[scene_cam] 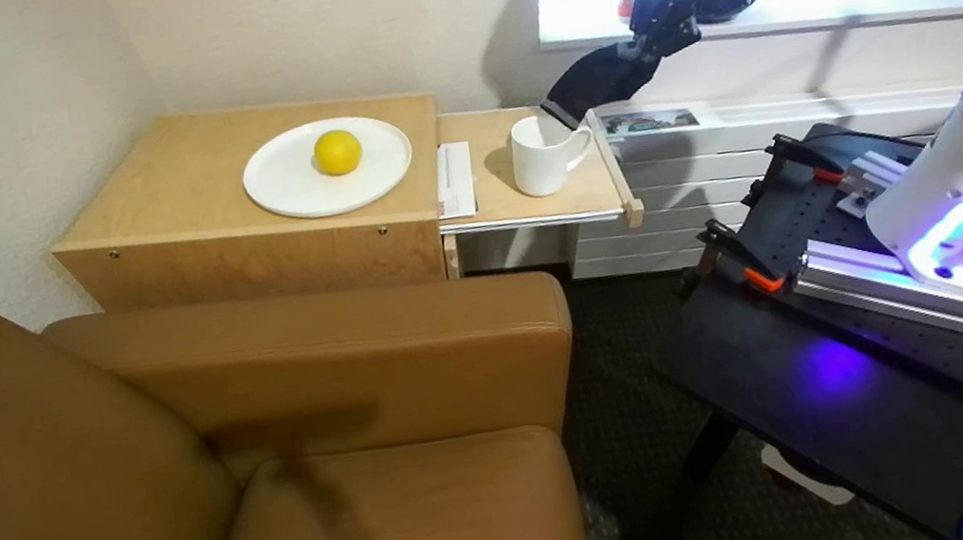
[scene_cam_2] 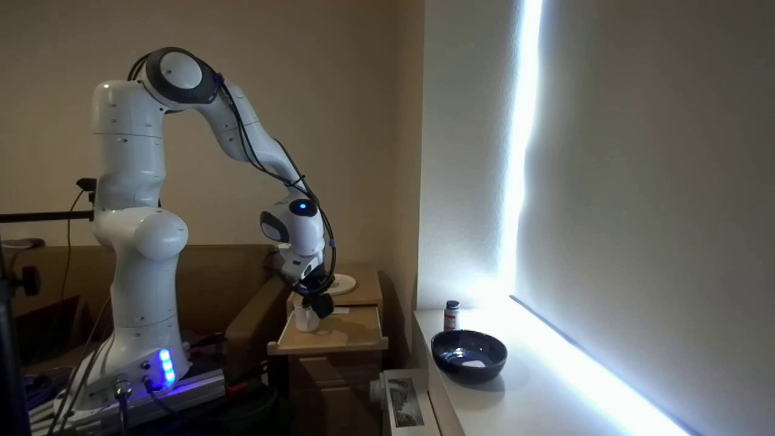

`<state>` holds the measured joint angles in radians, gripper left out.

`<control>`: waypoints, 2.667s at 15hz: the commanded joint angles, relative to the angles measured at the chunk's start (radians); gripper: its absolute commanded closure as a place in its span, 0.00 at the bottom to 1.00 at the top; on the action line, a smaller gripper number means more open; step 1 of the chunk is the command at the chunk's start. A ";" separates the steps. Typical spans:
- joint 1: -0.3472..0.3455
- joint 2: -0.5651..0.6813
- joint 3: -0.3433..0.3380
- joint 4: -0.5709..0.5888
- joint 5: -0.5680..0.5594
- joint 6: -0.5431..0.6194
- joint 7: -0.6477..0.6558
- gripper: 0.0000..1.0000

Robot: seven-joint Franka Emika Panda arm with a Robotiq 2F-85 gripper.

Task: Take the sock off the arm of the sofa and put it in the drawer

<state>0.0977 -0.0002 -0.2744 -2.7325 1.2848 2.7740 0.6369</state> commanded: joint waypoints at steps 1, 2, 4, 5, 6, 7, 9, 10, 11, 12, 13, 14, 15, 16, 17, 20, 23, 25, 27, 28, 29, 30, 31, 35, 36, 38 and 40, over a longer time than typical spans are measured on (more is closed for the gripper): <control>-0.040 0.132 -0.039 0.094 0.190 -0.101 -0.050 0.97; -0.050 0.153 -0.048 0.108 0.227 -0.130 -0.042 0.97; -0.094 0.122 0.024 0.079 0.195 -0.089 -0.016 0.97; -0.105 0.139 0.024 0.089 0.200 -0.096 -0.018 0.89; -0.116 0.143 0.035 0.089 0.196 -0.096 -0.018 0.89; -0.120 0.142 0.044 0.089 0.196 -0.095 -0.018 0.89; -0.111 0.166 0.065 0.102 0.203 -0.075 -0.006 0.97; -0.115 0.198 0.076 0.129 0.227 -0.071 0.009 0.97; -0.127 0.218 0.079 0.155 0.256 -0.080 0.026 0.97; -0.141 0.242 0.077 0.186 0.288 -0.089 0.057 0.97; -0.156 0.266 0.073 0.216 0.308 -0.109 0.091 0.97; -0.169 0.290 0.071 0.243 0.316 -0.129 0.129 0.97; -0.174 0.315 0.073 0.272 0.343 -0.118 0.155 0.97; -0.183 0.342 0.075 0.300 0.352 -0.128 0.182 0.97; -0.190 0.370 0.080 0.328 0.364 -0.143 0.204 0.97; -0.181 0.456 0.112 0.406 0.383 -0.166 0.263 0.97; -0.158 0.557 0.153 0.491 0.378 -0.153 0.340 0.97; -0.137 0.631 0.176 0.540 0.365 -0.127 0.405 0.97; -0.141 0.587 0.171 0.500 0.356 -0.143 0.386 0.89; -0.134 0.612 0.174 0.517 0.356 -0.140 0.397 0.89; -0.131 0.627 0.175 0.527 0.355 -0.140 0.401 0.89; -0.131 0.634 0.175 0.533 0.355 -0.139 0.402 0.97; -0.134 0.645 0.175 0.542 0.370 -0.134 0.402 0.97; -0.143 0.686 0.173 0.576 0.439 -0.113 0.395 0.95; -0.140 0.692 0.172 0.581 0.450 -0.102 0.400 0.64; -0.146 0.674 0.169 0.573 0.469 -0.107 0.386 0.57; -0.153 0.635 0.163 0.547 0.471 -0.119 0.380 0.42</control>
<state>-0.0343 0.6634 -0.1117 -2.1736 1.7274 2.6471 1.0385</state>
